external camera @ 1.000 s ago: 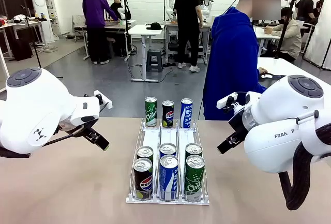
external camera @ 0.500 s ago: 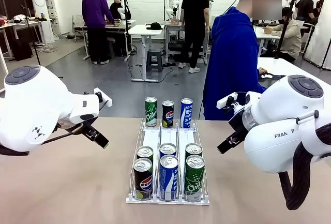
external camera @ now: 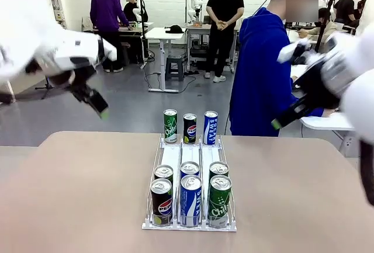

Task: Retrieve and hand over the desired beverage to the person.
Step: Pick up a can of the same type that the person held from the Automatic Can Dispenser.

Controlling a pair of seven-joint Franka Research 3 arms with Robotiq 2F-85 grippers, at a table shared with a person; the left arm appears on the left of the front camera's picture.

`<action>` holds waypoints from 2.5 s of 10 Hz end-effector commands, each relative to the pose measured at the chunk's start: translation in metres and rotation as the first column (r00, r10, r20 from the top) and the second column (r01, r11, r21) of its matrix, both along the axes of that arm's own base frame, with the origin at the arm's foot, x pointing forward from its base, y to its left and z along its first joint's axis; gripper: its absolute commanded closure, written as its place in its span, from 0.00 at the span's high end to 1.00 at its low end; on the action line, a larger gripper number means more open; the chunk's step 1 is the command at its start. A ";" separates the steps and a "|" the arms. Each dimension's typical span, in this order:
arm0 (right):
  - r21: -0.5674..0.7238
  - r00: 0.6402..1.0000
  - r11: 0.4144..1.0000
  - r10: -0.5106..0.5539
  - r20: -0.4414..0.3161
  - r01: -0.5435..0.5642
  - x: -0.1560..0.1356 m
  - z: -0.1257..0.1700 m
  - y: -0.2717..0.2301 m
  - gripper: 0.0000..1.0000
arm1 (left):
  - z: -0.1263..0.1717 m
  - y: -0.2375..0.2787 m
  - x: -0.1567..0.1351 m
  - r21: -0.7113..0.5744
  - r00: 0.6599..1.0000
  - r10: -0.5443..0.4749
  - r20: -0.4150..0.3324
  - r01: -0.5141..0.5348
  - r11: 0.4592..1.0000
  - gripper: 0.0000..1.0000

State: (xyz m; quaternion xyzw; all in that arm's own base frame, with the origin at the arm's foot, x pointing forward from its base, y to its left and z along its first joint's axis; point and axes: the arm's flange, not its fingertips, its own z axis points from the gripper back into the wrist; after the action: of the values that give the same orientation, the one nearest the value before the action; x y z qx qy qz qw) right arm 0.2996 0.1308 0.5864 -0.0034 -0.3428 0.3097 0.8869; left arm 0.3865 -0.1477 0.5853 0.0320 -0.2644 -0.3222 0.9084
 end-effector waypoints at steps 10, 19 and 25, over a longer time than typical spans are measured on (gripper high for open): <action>0.522 0.960 0.834 0.264 -0.091 -0.180 0.033 -0.031 -0.194 1.00 | 0.001 0.183 -0.013 -0.591 0.967 -0.248 0.059 0.234 0.772 1.00; 0.634 0.985 0.763 0.175 -0.014 -0.126 -0.026 -0.018 -0.282 1.00 | 0.014 0.267 -0.044 -0.646 0.994 -0.105 0.008 0.086 0.758 1.00; 0.634 0.985 0.763 0.175 -0.014 -0.126 -0.026 -0.018 -0.282 1.00 | 0.014 0.267 -0.044 -0.646 0.994 -0.105 0.008 0.086 0.758 1.00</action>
State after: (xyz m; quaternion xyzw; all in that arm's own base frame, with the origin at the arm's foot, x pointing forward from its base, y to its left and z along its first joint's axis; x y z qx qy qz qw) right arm 0.2718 -0.1496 0.5676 0.3276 -0.3892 0.2378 0.8274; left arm 0.3417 0.1181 0.5986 -0.2959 -0.3417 -0.2524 0.8555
